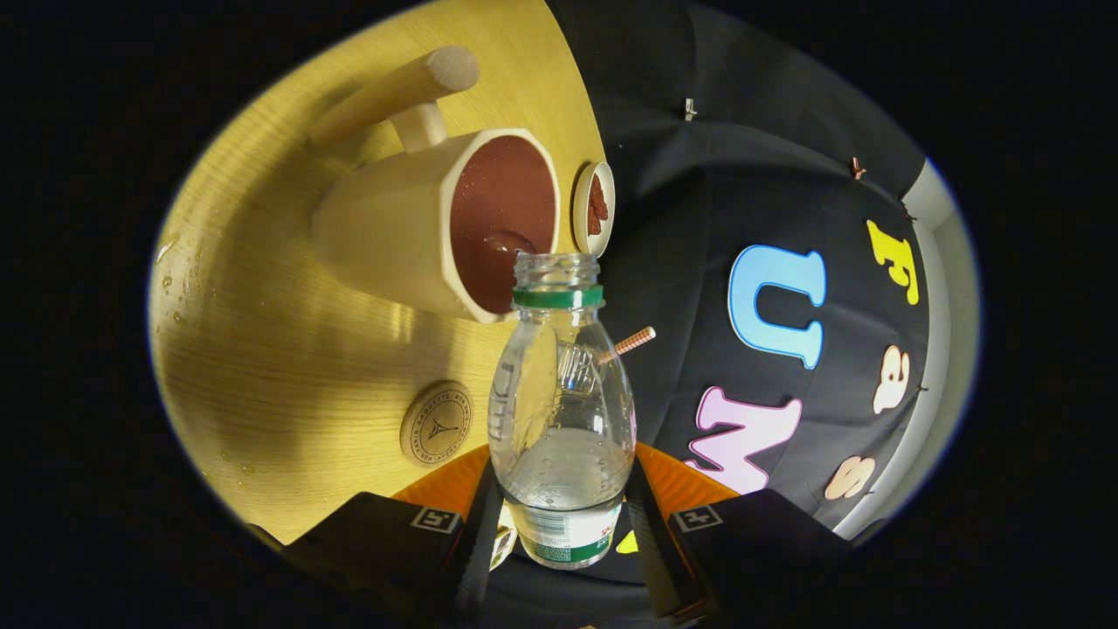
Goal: Take the bottle from table, then pour the juice into the cup, finally place the bottle on the coaster
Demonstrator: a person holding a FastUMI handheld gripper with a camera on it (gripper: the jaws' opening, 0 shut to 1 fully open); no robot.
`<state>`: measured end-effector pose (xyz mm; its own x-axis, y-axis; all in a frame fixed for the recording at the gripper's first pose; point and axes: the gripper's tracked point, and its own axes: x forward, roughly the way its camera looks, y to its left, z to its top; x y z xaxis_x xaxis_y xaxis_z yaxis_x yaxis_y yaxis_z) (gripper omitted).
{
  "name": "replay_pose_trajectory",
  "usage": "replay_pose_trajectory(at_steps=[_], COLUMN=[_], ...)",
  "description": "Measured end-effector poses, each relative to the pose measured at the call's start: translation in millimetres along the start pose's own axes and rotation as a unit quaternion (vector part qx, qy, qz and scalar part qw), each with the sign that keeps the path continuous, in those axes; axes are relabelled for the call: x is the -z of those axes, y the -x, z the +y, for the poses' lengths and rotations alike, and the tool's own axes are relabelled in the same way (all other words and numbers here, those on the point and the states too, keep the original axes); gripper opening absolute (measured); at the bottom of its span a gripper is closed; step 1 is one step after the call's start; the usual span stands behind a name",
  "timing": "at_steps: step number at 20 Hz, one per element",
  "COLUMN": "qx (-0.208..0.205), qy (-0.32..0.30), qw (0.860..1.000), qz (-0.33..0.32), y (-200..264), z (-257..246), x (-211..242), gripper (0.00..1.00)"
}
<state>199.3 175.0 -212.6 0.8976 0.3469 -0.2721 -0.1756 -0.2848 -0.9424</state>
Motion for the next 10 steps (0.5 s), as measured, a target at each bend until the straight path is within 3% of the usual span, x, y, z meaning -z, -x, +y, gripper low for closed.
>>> replay_pose_trajectory(at_steps=[10], qx=[0.003], qy=[0.040], qw=[0.999], qz=[-0.012], y=[-0.5], z=[-8.0], x=[-4.8], gripper=[0.73])
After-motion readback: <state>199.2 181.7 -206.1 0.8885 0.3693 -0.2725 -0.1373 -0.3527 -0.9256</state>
